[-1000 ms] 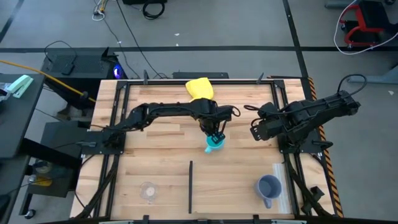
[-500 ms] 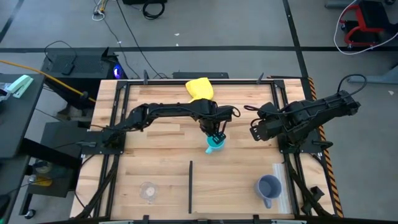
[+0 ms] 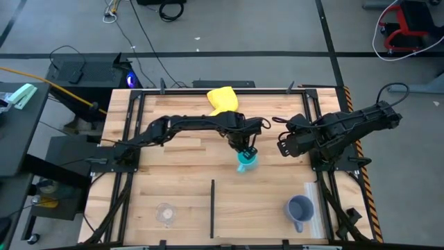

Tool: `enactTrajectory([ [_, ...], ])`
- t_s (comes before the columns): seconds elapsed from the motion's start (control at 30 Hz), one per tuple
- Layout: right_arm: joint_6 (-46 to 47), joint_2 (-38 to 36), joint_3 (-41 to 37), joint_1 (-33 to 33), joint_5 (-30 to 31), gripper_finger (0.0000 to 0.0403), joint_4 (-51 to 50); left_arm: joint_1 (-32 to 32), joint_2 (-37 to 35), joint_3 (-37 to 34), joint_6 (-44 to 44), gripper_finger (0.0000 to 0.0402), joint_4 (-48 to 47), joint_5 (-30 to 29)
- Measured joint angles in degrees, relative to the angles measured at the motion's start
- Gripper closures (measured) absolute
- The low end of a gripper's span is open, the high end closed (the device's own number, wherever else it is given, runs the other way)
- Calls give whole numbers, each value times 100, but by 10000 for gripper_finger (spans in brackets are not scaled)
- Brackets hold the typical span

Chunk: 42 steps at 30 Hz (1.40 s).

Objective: Stack small to large cups/mugs on shelf
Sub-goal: Put the blue mug on the shelf

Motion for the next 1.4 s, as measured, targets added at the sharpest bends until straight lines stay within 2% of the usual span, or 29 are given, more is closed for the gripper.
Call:
enactTrajectory([
  [0.4, 0, -2, 0, -1, 2, 343, 38, 29, 65, 84, 36, 388, 71, 66],
  [0.6, 0, -2, 0, -2, 3, 343, 41, 30, 93, 231, 213, 363, 185, 1],
  [0.93, 0, -2, 0, 0, 24, 343, 41, 40, 91, 286, 473, 375, 364, 75],
  [1.4, 0, -2, 0, 0, 26, 343, 43, 105, 80, 289, 464, 309, 539, 191],
])
